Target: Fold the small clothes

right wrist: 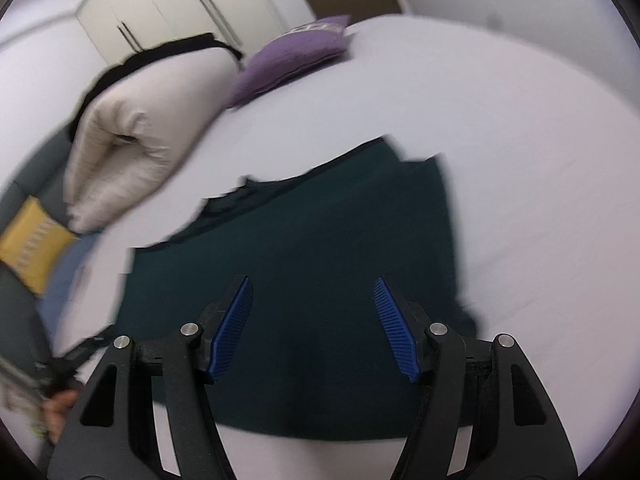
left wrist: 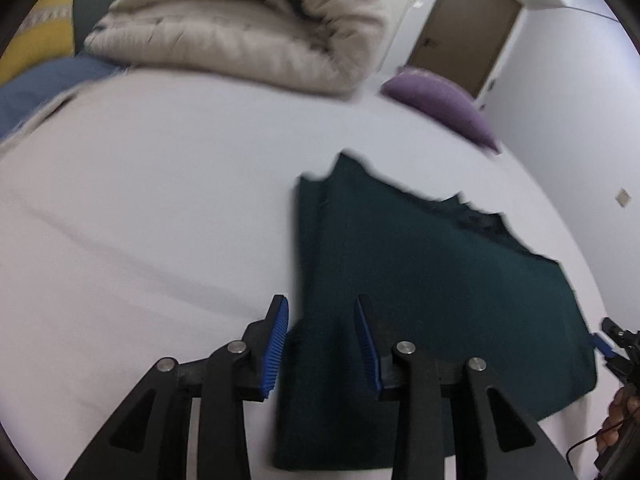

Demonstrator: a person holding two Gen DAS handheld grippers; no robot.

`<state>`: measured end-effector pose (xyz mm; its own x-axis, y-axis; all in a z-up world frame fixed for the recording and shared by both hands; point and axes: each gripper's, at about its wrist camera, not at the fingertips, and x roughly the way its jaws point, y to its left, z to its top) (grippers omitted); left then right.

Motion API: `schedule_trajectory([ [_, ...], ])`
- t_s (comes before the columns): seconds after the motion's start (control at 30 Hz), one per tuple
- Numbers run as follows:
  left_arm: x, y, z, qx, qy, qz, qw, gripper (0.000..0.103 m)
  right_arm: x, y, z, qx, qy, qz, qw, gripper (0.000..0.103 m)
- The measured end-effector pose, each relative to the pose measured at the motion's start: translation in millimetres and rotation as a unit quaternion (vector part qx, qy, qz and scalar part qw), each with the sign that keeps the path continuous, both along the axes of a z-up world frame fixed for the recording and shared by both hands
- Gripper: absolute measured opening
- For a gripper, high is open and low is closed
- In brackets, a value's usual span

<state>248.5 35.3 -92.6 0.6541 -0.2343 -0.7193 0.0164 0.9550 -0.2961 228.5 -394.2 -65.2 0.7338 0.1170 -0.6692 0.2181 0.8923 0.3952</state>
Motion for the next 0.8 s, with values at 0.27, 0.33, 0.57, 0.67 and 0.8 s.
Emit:
schedule_trajectory([
  [0.27,-7,-94,-10,-0.015,0.008,-0.108,0.994,0.036,37,59,-62,0.283,0.017,0.106,0.953,0.062],
  [0.33,-7,-106,-24,0.026,0.013,-0.114,0.9931,0.039,42,72,-78,0.281,0.032,0.114,0.952,0.057],
  [0.57,-17,-70,-26,0.054,-0.015,-0.114,0.992,0.028,2,17,-96,0.262,-0.002,0.029,0.965,0.024],
  [0.67,-21,-40,-28,0.047,-0.013,-0.105,0.9933,0.013,-34,-32,-93,0.254,-0.032,-0.045,0.965,0.018],
  [0.8,-32,-10,-25,0.048,-0.007,-0.07,0.9963,0.027,-71,-65,-83,0.235,-0.048,-0.107,0.965,0.021],
])
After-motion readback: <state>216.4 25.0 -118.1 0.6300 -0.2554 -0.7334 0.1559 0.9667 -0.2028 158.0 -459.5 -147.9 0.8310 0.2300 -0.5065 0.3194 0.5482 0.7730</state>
